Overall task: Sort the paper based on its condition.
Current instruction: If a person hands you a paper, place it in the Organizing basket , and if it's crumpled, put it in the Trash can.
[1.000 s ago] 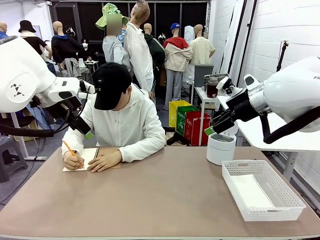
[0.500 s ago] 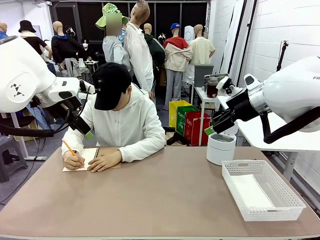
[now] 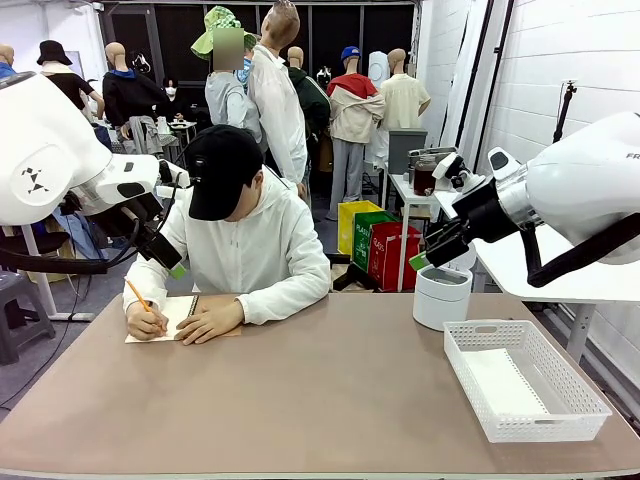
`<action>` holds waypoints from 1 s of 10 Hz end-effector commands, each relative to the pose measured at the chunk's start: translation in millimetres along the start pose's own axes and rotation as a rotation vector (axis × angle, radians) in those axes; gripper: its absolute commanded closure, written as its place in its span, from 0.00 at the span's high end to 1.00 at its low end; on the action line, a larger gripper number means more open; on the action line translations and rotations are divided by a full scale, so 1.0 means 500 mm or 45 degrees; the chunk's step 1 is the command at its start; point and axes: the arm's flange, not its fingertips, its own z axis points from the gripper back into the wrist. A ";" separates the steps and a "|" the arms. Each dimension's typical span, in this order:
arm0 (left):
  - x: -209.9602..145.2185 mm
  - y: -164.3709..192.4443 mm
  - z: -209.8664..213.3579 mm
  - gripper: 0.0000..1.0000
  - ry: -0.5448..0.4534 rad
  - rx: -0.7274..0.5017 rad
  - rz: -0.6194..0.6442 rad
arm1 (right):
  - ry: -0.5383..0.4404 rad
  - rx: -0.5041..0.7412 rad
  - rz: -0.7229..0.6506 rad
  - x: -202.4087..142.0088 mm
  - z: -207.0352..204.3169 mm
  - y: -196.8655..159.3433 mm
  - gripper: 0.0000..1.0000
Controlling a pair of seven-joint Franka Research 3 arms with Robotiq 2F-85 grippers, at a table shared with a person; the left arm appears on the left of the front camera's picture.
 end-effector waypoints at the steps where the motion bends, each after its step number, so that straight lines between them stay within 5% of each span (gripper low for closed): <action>1: 0.000 0.001 0.001 1.00 -0.008 -0.022 -0.008 | -0.008 0.017 0.000 0.000 0.000 0.001 1.00; 10: 0.000 0.001 0.001 1.00 -0.008 -0.022 -0.008 | -0.008 0.017 0.000 0.000 0.000 0.001 1.00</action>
